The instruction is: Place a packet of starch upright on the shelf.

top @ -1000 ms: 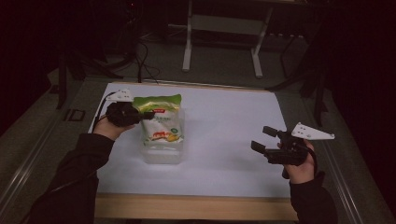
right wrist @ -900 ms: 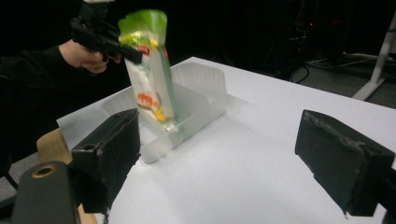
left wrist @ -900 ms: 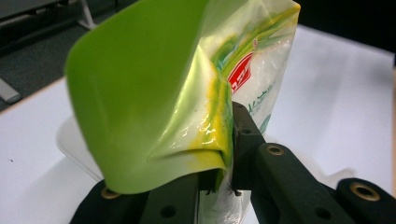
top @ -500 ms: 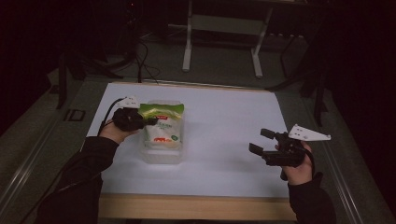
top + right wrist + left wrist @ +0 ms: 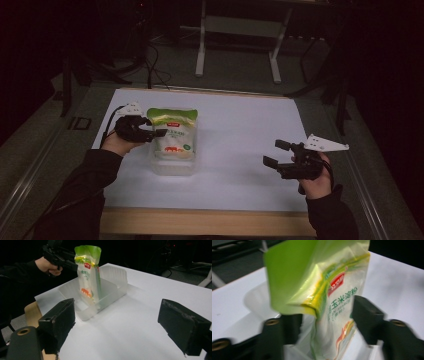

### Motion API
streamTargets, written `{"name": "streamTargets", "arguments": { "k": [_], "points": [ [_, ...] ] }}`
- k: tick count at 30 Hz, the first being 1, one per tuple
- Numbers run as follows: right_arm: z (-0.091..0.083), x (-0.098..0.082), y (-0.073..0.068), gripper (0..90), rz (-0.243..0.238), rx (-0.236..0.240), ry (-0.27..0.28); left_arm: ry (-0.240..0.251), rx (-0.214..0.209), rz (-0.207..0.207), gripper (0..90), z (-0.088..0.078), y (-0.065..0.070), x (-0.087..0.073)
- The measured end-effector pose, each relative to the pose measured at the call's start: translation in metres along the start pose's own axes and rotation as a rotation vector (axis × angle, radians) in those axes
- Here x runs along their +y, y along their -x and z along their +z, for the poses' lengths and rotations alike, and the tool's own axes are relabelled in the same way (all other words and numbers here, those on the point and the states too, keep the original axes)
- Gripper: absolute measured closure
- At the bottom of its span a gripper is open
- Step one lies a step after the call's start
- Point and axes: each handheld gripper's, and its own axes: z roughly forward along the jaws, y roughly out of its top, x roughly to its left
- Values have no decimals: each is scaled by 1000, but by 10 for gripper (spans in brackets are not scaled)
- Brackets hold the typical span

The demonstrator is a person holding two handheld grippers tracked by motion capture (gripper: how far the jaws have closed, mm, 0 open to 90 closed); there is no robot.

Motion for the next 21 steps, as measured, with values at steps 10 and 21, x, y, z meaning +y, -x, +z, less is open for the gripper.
{"name": "streamTargets", "arguments": {
  "k": [10,21],
  "points": [
    [0,0,-1,142,-1,2,-4,103,29,-78,11,-32,9,-9],
    [-1,-1,-1,143,2,1,-1,95,42,-72,11,-51,36,-27]
  ]
}}
